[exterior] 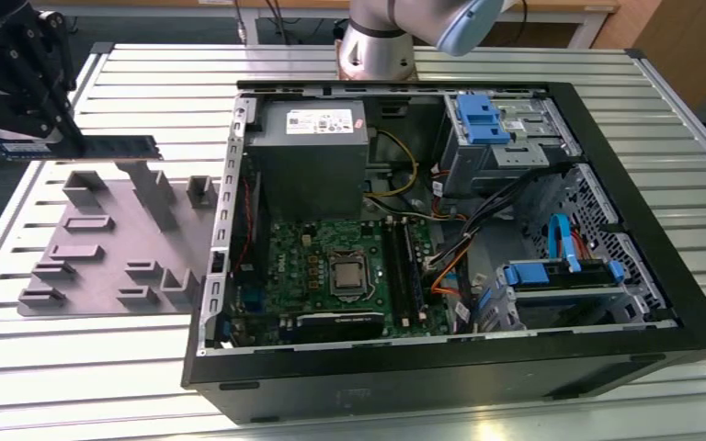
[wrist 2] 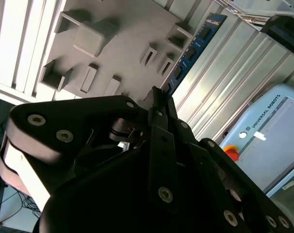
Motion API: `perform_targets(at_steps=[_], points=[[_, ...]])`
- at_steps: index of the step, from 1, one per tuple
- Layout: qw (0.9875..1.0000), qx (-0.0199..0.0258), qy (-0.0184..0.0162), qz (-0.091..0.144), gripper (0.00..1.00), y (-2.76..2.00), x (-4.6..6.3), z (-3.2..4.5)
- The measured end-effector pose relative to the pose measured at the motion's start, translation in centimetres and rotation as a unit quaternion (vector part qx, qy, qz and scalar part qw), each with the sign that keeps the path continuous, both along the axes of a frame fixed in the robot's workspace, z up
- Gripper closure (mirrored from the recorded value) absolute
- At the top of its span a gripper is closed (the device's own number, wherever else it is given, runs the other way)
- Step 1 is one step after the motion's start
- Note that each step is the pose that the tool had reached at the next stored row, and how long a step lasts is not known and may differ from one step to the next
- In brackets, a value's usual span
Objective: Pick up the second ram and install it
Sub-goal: 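Pick up the second ram and move it above second insertion slot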
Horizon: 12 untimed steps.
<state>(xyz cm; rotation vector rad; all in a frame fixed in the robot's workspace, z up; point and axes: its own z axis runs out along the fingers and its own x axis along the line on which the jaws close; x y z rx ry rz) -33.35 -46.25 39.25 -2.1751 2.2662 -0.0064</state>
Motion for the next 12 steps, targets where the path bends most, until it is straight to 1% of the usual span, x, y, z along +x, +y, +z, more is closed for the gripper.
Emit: perform_targets(at_steps=[12], points=[[1.0000,0.0000,0.0000,0.000,0.86,0.00,1.1,0.00]])
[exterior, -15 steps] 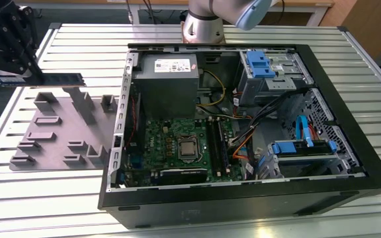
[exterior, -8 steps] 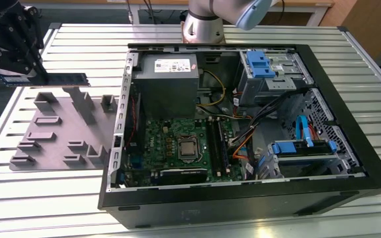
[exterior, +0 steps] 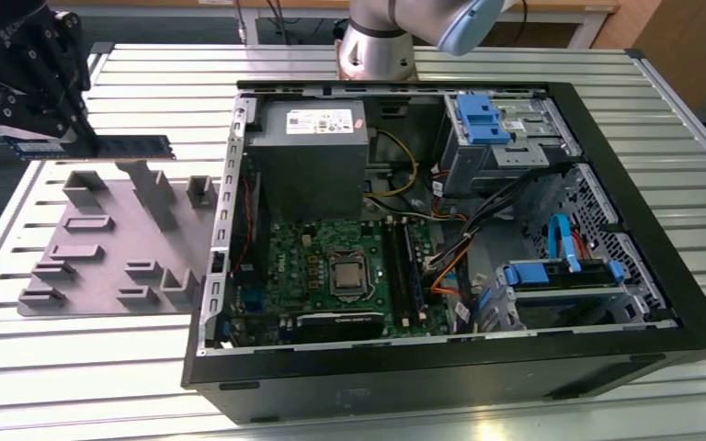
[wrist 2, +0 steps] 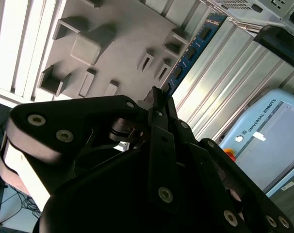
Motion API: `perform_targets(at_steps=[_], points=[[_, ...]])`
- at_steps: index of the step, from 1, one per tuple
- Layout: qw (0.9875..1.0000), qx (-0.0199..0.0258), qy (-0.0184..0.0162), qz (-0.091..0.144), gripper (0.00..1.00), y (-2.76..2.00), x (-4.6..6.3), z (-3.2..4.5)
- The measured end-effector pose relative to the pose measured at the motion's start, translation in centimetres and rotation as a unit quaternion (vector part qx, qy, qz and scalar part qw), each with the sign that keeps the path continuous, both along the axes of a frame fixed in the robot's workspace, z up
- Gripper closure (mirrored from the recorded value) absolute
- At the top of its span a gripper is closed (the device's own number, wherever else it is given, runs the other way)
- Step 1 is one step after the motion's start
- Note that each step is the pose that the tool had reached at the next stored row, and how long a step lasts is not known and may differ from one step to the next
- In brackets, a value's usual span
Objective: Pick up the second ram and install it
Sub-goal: 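Pick up the second ram and move it above second insertion slot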
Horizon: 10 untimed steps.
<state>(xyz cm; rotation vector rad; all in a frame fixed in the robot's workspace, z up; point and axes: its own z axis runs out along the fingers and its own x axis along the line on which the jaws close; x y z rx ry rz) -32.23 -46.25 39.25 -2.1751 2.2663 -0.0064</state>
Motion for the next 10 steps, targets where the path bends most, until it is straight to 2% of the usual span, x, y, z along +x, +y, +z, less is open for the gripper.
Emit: perform_targets(at_steps=[10], points=[[1.0000,0.0000,0.0000,0.000,0.86,0.00,1.00,0.00]])
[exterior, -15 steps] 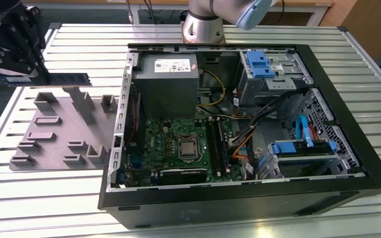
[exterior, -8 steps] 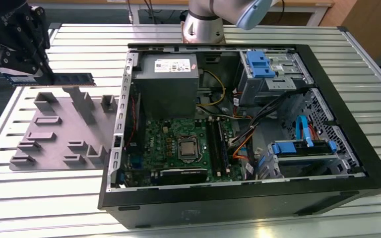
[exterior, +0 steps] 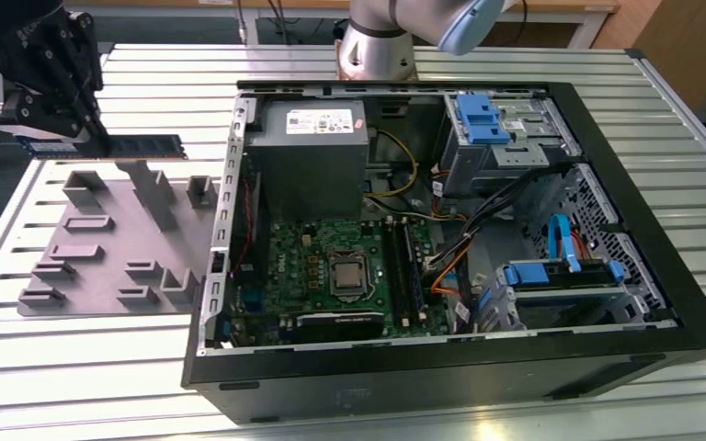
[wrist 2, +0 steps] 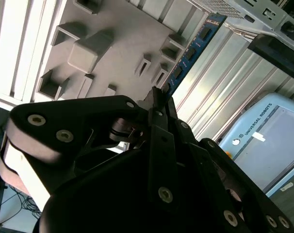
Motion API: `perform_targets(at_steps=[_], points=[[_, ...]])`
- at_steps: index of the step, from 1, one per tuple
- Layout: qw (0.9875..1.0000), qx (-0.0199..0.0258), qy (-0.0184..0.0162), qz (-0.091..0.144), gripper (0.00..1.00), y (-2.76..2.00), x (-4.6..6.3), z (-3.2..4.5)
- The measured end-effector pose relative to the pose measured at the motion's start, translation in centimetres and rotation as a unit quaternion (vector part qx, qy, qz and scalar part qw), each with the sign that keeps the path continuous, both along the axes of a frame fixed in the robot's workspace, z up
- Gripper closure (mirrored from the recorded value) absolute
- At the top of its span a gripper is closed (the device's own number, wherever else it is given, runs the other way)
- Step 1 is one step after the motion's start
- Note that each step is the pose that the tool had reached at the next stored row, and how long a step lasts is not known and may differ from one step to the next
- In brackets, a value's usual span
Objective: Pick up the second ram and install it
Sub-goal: 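Pick up the second ram and move it above second insertion slot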
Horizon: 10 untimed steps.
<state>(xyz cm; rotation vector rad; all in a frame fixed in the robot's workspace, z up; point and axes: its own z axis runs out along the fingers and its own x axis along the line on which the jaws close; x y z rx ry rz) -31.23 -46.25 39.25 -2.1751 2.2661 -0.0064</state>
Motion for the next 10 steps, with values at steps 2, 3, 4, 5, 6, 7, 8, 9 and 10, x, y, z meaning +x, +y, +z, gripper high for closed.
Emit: perform_targets(at_steps=[2,3,4,5,6,7,8,9,10], points=[[1.0000,-0.0001,0.0001,0.000,0.86,0.00,0.21,0.01],[1.0000,0.0000,0.0000,0.000,0.86,0.00,0.32,0.00],[1.0000,0.0000,0.0000,0.000,0.86,0.00,0.43,0.00],[1.0000,0.0000,0.0000,0.000,0.86,0.00,0.54,0.00],[1.0000,0.0000,0.0001,0.000,0.86,0.00,0.65,0.01],[1.0000,0.0000,0.0000,0.000,0.86,0.00,0.76,0.00],[1.0000,0.0000,0.0000,0.000,0.86,0.00,0.87,0.00],[1.0000,0.0000,0.0000,0.000,0.86,0.00,0.98,0.00],[1.0000,0.0000,0.0000,0.000,0.86,0.00,1.08,0.00]])
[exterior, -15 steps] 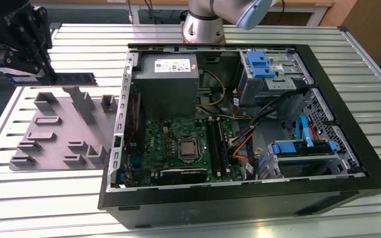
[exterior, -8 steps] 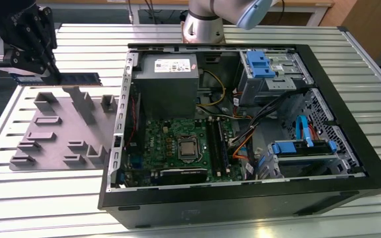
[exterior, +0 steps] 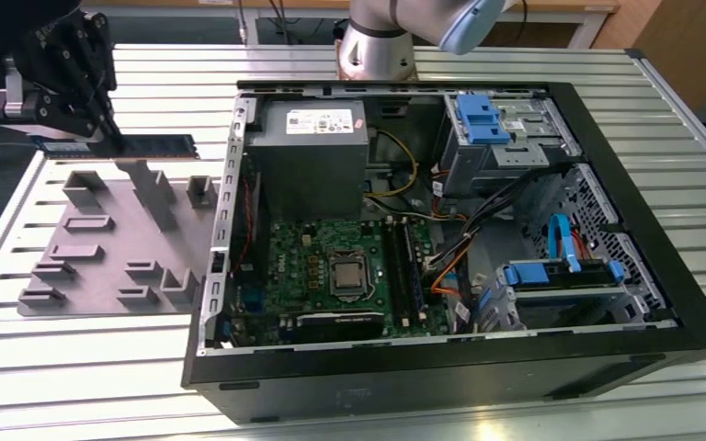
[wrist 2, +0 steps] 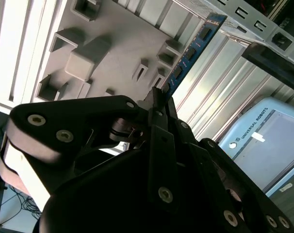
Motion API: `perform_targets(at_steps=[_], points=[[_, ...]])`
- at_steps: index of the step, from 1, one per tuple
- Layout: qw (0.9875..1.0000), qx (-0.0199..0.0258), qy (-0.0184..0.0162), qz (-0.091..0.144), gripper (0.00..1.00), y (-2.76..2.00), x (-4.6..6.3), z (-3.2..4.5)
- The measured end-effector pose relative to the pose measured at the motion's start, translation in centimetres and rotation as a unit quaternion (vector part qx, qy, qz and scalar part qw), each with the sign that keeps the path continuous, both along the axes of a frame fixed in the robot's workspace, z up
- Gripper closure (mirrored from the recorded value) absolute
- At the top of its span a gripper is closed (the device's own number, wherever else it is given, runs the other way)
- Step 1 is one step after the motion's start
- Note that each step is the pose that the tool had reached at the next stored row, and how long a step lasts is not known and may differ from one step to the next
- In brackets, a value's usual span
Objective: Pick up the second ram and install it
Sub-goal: 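Pick up the second ram and move it above second insertion slot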
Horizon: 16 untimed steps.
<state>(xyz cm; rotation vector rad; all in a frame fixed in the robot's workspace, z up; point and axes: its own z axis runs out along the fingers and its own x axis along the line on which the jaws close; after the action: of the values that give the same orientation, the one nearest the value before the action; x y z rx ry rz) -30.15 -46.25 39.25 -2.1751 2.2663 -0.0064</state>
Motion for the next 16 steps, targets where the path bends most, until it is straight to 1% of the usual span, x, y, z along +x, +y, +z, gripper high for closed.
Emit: perform_targets(at_steps=[16], points=[[1.0000,0.0000,0.0000,0.000,0.86,0.00,1.6,0.00]])
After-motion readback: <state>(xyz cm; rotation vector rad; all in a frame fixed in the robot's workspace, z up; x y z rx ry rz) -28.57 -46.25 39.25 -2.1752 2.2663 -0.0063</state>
